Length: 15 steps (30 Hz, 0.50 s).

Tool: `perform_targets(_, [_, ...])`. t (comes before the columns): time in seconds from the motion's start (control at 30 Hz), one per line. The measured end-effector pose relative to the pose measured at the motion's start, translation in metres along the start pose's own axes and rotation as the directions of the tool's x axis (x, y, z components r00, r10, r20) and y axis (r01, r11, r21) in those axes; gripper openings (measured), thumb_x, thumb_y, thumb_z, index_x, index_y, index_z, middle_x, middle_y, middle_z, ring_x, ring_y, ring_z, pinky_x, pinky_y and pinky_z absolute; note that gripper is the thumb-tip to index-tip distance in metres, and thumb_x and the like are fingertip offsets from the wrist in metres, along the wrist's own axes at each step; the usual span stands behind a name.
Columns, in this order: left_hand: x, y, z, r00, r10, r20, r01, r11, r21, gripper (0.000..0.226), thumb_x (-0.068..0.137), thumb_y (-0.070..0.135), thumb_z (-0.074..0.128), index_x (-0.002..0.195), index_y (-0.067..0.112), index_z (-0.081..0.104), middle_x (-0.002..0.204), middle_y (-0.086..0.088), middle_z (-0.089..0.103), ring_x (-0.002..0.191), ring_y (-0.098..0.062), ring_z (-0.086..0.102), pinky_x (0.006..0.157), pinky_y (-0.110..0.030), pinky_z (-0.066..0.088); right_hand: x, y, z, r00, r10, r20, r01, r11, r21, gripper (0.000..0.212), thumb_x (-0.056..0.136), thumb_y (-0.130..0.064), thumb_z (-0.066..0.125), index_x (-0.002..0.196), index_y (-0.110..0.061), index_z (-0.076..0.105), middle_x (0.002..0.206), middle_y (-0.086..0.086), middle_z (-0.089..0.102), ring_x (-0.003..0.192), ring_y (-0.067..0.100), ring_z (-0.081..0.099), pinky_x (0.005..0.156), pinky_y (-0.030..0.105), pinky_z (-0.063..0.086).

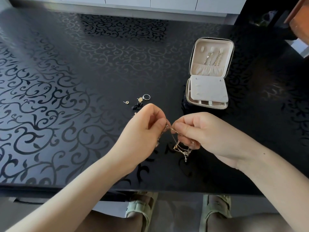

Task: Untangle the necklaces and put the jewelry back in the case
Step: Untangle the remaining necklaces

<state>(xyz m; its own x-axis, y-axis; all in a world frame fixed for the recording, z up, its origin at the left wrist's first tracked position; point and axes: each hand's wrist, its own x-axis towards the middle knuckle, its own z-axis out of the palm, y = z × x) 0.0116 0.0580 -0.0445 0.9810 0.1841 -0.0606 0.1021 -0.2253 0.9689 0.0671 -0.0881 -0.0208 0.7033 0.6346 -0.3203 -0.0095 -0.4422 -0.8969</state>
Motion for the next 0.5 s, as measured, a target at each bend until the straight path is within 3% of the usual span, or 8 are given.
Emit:
perform_targets(0.2, [-0.002, 0.003, -0.005, 0.999, 0.027, -0.030, -0.024, 0.995, 0.100, 0.015, 0.094, 0.013, 0.050, 0.081, 0.019, 0.053, 0.069, 0.008, 0.063, 0.073, -0.025, 0.057, 0.072, -0.041, 0.048, -0.002, 0.000, -0.011, 0.998, 0.015, -0.065, -0.022, 0.994, -0.103, 0.024, 0.090, -0.035, 0.054, 0.076, -0.020, 0.067, 0.052, -0.015, 0.049, 0.052, -0.003, 0.043, 0.055, 0.011, 0.037])
perform_targets(0.3, [-0.002, 0.004, -0.010, 1.000, 0.011, -0.023, -0.009, 0.997, 0.082, 0.013, 0.093, 0.011, 0.050, 0.081, 0.014, 0.054, 0.065, 0.014, 0.063, 0.064, -0.010, 0.054, 0.068, -0.037, 0.047, -0.006, -0.003, -0.019, 0.994, -0.021, -0.103, 0.001, 0.983, -0.183, 0.017, 0.079, -0.037, 0.064, 0.073, -0.023, 0.070, 0.064, -0.008, 0.066, 0.060, -0.002, 0.056, 0.062, 0.014, 0.045])
perform_targets(0.37, [-0.001, 0.004, -0.012, 1.000, -0.021, 0.000, 0.021, 1.000, 0.005, 0.013, 0.093, 0.006, 0.050, 0.082, 0.009, 0.054, 0.067, 0.010, 0.066, 0.065, -0.010, 0.056, 0.064, -0.037, 0.048, -0.011, -0.006, -0.024, 0.986, -0.071, -0.148, 0.033, 0.968, -0.248, 0.015, 0.074, -0.037, 0.068, 0.069, -0.023, 0.071, 0.066, -0.008, 0.069, 0.060, -0.002, 0.057, 0.060, 0.014, 0.045])
perform_targets(0.5, [-0.001, 0.002, -0.011, 0.997, -0.049, 0.065, 0.052, 0.998, -0.038, 0.016, 0.094, 0.003, 0.047, 0.080, 0.008, 0.053, 0.068, 0.002, 0.068, 0.061, -0.009, 0.056, 0.052, -0.020, 0.042, -0.020, -0.010, -0.032, 0.955, -0.182, -0.234, 0.053, 0.881, -0.470, 0.022, 0.062, -0.050, 0.067, 0.061, -0.028, 0.068, 0.054, -0.017, 0.059, 0.051, -0.002, 0.050, 0.051, 0.012, 0.036])
